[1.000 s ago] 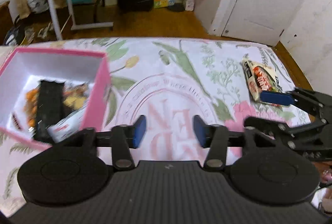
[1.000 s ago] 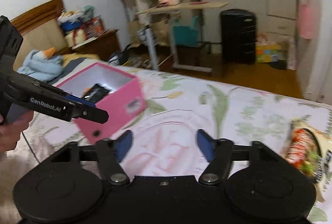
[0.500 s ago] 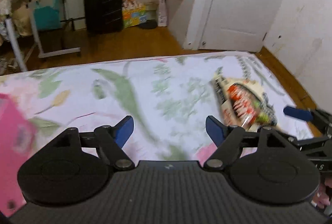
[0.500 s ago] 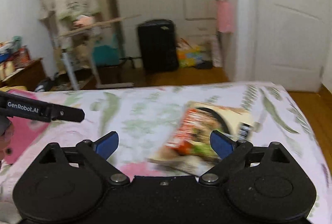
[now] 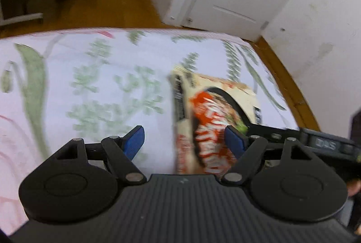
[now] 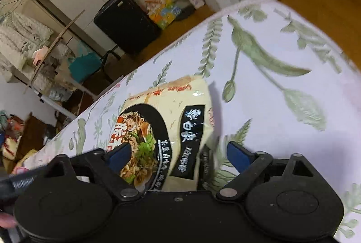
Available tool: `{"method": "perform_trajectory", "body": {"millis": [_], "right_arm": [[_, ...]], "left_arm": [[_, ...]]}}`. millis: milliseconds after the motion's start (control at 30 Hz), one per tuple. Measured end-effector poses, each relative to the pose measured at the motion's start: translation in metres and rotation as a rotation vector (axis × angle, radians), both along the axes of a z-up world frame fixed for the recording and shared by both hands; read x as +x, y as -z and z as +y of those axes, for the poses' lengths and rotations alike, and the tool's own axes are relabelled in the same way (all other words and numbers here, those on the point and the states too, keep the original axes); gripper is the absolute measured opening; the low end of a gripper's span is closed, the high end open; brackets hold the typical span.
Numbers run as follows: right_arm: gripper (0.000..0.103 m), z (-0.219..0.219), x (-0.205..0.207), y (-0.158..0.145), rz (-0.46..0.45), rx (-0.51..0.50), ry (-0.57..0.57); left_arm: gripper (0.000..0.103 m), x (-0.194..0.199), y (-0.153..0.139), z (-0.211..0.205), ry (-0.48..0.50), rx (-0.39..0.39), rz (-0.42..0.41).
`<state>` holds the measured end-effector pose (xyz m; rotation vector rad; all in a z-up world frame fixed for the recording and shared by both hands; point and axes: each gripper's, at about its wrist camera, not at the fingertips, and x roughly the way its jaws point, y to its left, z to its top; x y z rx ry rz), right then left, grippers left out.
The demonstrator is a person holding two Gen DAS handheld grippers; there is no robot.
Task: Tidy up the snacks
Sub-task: 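Grasp the cream-and-black noodle bag with the left gripper while the right gripper grasps it too, then carry the noodle bag into the pink box and open both grippers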
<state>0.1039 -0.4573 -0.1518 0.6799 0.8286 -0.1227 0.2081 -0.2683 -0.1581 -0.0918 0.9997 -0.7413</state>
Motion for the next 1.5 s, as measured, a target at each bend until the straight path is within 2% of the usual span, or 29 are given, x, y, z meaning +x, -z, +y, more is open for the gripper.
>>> {"method": "perform_trajectory", "body": {"millis": [67,100,200,267,367,633,733,800,867,1033,1167,1367,1500], "right_arm": [[0.081,0.008,0.004,0.001,0.006,-0.009,-0.020],[0.080,0.011,0.007,0.001,0.020,-0.020,-0.019],[0.066,0.019,0.008,-0.003,0.058,-0.008,-0.008],[0.059,0.029,0.008,-0.010,0.080,-0.035,-0.016],[0.058,0.044,0.004,-0.015,0.100,-0.056,-0.029],[0.056,0.097,-0.009,-0.038,0.107,-0.085,-0.177],[0.056,0.114,-0.017,-0.048,0.110,-0.051,-0.217],[0.056,0.131,-0.025,-0.057,0.129,-0.036,-0.228],[0.056,0.148,-0.034,-0.066,0.126,-0.036,-0.243],[0.056,0.191,-0.050,-0.086,0.131,-0.011,-0.345],[0.056,0.234,-0.055,-0.096,0.139,0.006,-0.455],[0.056,0.297,-0.053,-0.116,0.118,0.013,-0.597],[0.056,0.333,-0.046,-0.130,0.090,0.007,-0.663]], "left_arm": [[0.077,0.000,0.007,-0.008,0.040,-0.006,0.038],[0.078,0.001,0.012,-0.009,0.055,-0.010,0.069],[0.075,0.004,0.026,-0.002,0.017,-0.075,0.176],[0.071,-0.002,0.026,0.003,0.040,-0.094,0.180],[0.064,-0.015,0.018,0.015,0.089,-0.088,0.159],[0.062,-0.039,-0.014,0.071,0.174,-0.024,0.097],[0.062,-0.048,-0.027,0.099,0.195,-0.019,0.085],[0.062,-0.057,-0.036,0.117,0.188,-0.025,0.098],[0.062,-0.069,-0.047,0.136,0.185,-0.021,0.077],[0.062,-0.096,-0.075,0.188,0.169,0.017,0.060],[0.062,-0.110,-0.089,0.240,0.127,0.030,0.089],[0.062,-0.131,-0.120,0.311,0.055,0.062,0.046],[0.062,-0.136,-0.137,0.355,-0.010,0.052,0.044]]}}
